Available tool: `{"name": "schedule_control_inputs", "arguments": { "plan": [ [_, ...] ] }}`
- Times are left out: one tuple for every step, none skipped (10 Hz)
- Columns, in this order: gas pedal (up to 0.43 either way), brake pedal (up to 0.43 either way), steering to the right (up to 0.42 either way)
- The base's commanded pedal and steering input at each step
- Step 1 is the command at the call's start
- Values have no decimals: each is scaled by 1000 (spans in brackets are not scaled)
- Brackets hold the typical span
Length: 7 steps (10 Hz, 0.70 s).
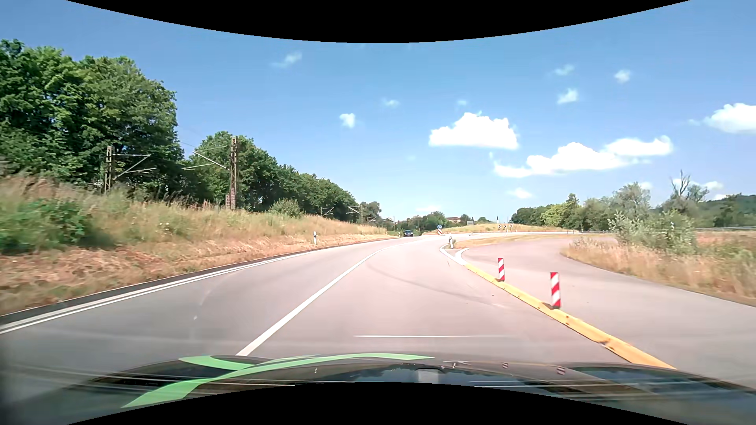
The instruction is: Follow the waypoints while adhering to traffic rules and regulations
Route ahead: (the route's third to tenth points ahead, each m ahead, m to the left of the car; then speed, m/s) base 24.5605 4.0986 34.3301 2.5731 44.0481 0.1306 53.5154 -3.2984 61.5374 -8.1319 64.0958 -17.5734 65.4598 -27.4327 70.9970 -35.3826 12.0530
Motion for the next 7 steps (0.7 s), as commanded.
{"name": "schedule_control_inputs", "arguments": {
  "plan": [
    [67, 0, 3],
    [67, 0, 5],
    [67, 0, 7],
    [67, 0, 8],
    [79, 0, 9],
    [79, 0, 11],
    [79, 0, 13]
  ]
}}
